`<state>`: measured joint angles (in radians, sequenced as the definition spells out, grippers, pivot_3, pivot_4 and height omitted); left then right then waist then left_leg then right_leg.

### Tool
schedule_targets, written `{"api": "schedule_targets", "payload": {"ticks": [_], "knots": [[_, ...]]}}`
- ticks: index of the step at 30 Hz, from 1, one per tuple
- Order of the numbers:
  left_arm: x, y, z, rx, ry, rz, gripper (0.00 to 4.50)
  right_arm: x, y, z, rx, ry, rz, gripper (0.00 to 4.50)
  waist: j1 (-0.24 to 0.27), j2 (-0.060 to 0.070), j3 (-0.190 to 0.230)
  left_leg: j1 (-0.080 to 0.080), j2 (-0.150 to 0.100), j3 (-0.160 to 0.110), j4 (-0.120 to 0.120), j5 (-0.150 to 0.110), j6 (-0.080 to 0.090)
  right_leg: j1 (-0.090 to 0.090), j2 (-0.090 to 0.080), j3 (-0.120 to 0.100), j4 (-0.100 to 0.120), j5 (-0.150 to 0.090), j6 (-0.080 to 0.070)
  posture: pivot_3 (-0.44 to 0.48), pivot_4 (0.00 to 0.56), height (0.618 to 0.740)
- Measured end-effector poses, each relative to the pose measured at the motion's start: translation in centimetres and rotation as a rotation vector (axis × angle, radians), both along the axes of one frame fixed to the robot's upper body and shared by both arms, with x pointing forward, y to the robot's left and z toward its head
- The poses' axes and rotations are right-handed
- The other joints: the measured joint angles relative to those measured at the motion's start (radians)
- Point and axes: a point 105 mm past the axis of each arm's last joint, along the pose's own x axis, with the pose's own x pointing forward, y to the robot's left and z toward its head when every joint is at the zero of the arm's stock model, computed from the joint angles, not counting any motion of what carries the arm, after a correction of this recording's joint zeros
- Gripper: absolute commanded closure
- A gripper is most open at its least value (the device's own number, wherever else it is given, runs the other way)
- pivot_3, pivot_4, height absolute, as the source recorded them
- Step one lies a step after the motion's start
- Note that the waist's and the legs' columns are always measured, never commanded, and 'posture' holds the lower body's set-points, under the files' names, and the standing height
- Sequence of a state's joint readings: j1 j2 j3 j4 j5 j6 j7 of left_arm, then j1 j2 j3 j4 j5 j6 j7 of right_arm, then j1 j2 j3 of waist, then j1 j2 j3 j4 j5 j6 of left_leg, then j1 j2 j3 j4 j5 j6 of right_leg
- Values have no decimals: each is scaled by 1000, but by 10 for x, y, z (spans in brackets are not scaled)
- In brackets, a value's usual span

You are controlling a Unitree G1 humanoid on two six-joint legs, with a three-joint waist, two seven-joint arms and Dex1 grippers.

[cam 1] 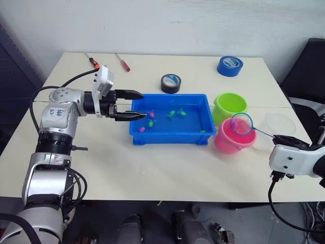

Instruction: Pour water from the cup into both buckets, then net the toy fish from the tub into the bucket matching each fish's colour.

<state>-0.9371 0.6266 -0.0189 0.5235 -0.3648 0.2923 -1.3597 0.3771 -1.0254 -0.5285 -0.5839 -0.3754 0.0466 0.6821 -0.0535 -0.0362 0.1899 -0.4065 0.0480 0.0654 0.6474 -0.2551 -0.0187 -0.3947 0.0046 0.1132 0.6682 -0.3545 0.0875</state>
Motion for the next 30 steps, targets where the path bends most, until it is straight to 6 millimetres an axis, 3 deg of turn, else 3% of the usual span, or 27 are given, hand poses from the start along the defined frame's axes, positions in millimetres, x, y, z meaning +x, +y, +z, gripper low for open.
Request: {"api": "schedule_targets", "payload": {"ticks": [10, 22, 30], "knots": [[0, -2, -2, 11, -2, -11, 378, -7, 1, 1, -169, -96, 51, 4500, 0, 0, 0, 1, 0, 0, 0, 0, 0, 0, 1, 0, 1, 0, 0, 0, 150, 734], [1, -1, -5, 6, 12, -6, 378, -19, -5, -12, -241, -224, 6, 4500, 0, 0, 0, 2, 0, 1, 1, 0, -1, 0, 1, 0, 4, 0, 0, 0, 150, 734], [1, -1, -5, 6, 12, -2, 378, -19, -6, -7, -321, -327, -12, 4500, -1, 0, 0, 3, 0, 2, 1, 0, -1, 0, 1, 0, 5, 0, 0, 0, 150, 734]]}}
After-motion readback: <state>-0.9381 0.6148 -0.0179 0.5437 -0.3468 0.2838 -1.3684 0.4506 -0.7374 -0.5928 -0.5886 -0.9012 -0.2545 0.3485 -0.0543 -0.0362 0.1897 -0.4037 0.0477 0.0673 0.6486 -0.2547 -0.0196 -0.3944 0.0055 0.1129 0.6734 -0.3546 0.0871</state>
